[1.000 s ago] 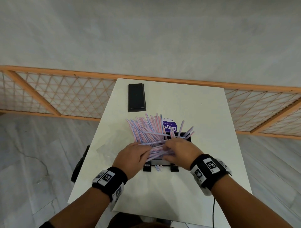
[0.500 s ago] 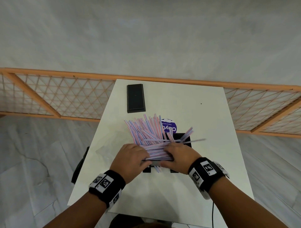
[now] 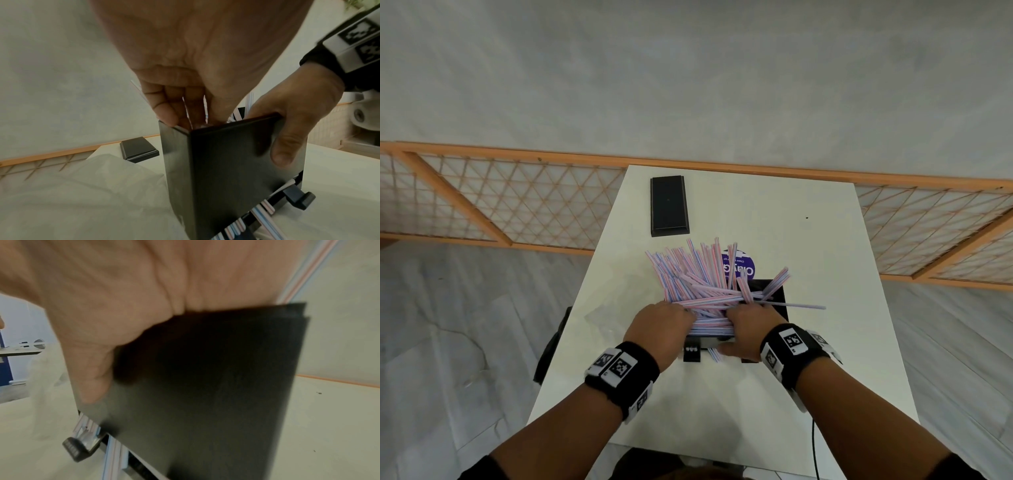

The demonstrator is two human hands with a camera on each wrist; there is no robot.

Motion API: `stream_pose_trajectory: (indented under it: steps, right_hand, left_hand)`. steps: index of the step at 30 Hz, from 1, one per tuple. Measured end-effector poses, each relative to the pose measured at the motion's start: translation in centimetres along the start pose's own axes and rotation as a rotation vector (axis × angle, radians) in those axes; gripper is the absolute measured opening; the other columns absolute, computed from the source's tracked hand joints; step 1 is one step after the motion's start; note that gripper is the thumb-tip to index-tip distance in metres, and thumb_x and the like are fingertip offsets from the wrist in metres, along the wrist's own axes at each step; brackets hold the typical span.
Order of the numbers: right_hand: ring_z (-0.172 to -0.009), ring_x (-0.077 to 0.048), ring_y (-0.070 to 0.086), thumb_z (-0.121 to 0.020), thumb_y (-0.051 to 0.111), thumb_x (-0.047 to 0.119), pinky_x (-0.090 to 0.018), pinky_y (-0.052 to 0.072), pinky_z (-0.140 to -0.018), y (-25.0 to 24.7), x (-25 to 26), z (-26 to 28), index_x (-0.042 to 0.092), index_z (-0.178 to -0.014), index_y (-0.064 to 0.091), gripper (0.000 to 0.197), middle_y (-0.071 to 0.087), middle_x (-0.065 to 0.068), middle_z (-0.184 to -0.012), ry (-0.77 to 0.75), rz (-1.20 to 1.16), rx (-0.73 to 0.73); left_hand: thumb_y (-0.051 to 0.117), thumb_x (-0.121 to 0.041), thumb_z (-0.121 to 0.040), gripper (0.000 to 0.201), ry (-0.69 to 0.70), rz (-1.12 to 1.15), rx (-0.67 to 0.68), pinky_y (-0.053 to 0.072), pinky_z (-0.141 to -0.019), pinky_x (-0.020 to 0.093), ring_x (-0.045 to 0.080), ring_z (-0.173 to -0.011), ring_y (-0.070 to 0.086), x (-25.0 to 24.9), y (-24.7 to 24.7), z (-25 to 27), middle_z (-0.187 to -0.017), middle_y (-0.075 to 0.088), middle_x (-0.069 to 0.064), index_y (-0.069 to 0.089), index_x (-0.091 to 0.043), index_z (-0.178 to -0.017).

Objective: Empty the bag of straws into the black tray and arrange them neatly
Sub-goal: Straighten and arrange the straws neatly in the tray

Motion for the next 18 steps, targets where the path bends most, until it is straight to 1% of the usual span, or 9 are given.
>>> stream_pose_trajectory:
  steps: [3, 7, 10, 13, 15, 17, 18]
  right_hand:
    - [-0.113, -0.026, 0.062, -0.08, 0.059, 0.066, -0.042, 0.045, -0.101, 0.0, 0.1, 0.2, 0.024, -0.116, 0.059, 0.055, 0.068, 0.0, -0.119, -0.011, 0.02, -0.032]
    - [-0.114, -0.028, 0.061, -0.082, 0.058, 0.066, -0.046, 0.043, -0.103, -0.1, 0.3, 0.6, 0.022, -0.118, 0.057, 0.057, 0.067, -0.002, -0.119, -0.034, 0.063, -0.075]
    - [-0.117, -0.029, 0.058, -0.084, 0.06, 0.063, -0.045, 0.044, -0.103, 0.0, 0.5, 1.2, 0.021, -0.12, 0.054, 0.055, 0.064, -0.004, -0.123, -0.04, 0.057, -0.089]
    - [-0.122, -0.028, 0.054, -0.084, 0.063, 0.058, -0.044, 0.047, -0.101, -0.2, 0.6, 2.4, 0.021, -0.129, 0.053, 0.059, 0.059, -0.003, -0.13, -0.048, -0.007, -0.149]
    - [-0.121, -0.028, 0.056, -0.083, 0.063, 0.059, -0.043, 0.048, -0.098, -0.4, 0.9, 3.7, 0.023, -0.131, 0.054, 0.06, 0.06, 0.0, -0.13, -0.055, -0.025, -0.224]
    - [-0.109, -0.027, 0.061, -0.081, 0.061, 0.058, -0.042, 0.051, -0.087, -0.8, 0.9, 5.2, 0.024, -0.124, 0.06, 0.055, 0.063, 0.002, -0.119, -0.054, -0.06, -0.346]
    - [-0.102, -0.028, 0.063, -0.081, 0.06, 0.055, -0.041, 0.053, -0.081, -1.1, 0.7, 5.9, 0.023, -0.119, 0.064, 0.05, 0.064, 0.001, -0.113, -0.047, -0.112, -0.427]
  left_hand:
    - [0.055, -0.018, -0.094, 0.022, -0.033, -0.039, 0.03, 0.049, -0.079, 0.037, 0.029, -0.101, 0.064, -0.2, -0.2, -0.4, -0.106, 0.069, 0.003, 0.069, -0.025, -0.109]
    - [0.054, -0.013, -0.095, 0.024, -0.066, -0.127, 0.085, 0.05, -0.083, 0.037, 0.028, -0.107, 0.061, -0.7, -0.6, -0.8, -0.113, 0.066, 0.005, 0.07, -0.021, -0.111]
    - [0.055, -0.01, -0.095, 0.025, -0.078, -0.108, 0.067, 0.052, -0.084, 0.037, 0.027, -0.11, 0.059, -0.8, -0.6, -0.9, -0.116, 0.065, 0.005, 0.07, -0.019, -0.113]
    - [0.055, -0.008, -0.094, 0.027, -0.073, -0.031, 0.021, 0.052, -0.084, 0.036, 0.026, -0.111, 0.058, -0.4, -0.3, -0.7, -0.117, 0.064, 0.004, 0.069, -0.02, -0.114]
    - [0.058, -0.007, -0.09, 0.029, -0.073, 0.053, -0.035, 0.053, -0.081, 0.037, 0.027, -0.107, 0.06, 0.0, -0.2, -0.2, -0.113, 0.064, 0.003, 0.069, -0.02, -0.113]
    - [0.064, -0.005, -0.083, 0.028, -0.086, 0.145, -0.114, 0.056, -0.072, 0.038, 0.029, -0.095, 0.064, 0.4, 0.0, 0.2, -0.103, 0.066, 0.002, 0.071, -0.022, -0.105]
    - [0.066, -0.005, -0.082, 0.027, -0.095, 0.168, -0.149, 0.057, -0.069, 0.038, 0.028, -0.091, 0.064, 0.5, 0.2, 0.4, -0.099, 0.066, 0.001, 0.071, -0.023, -0.103]
Point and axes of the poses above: each hand's wrist, its own z-axis away from the middle knuckle, its own y-axis out of the palm, x = y × z, the point moved 2 cm from there along -z, towards the middle knuckle
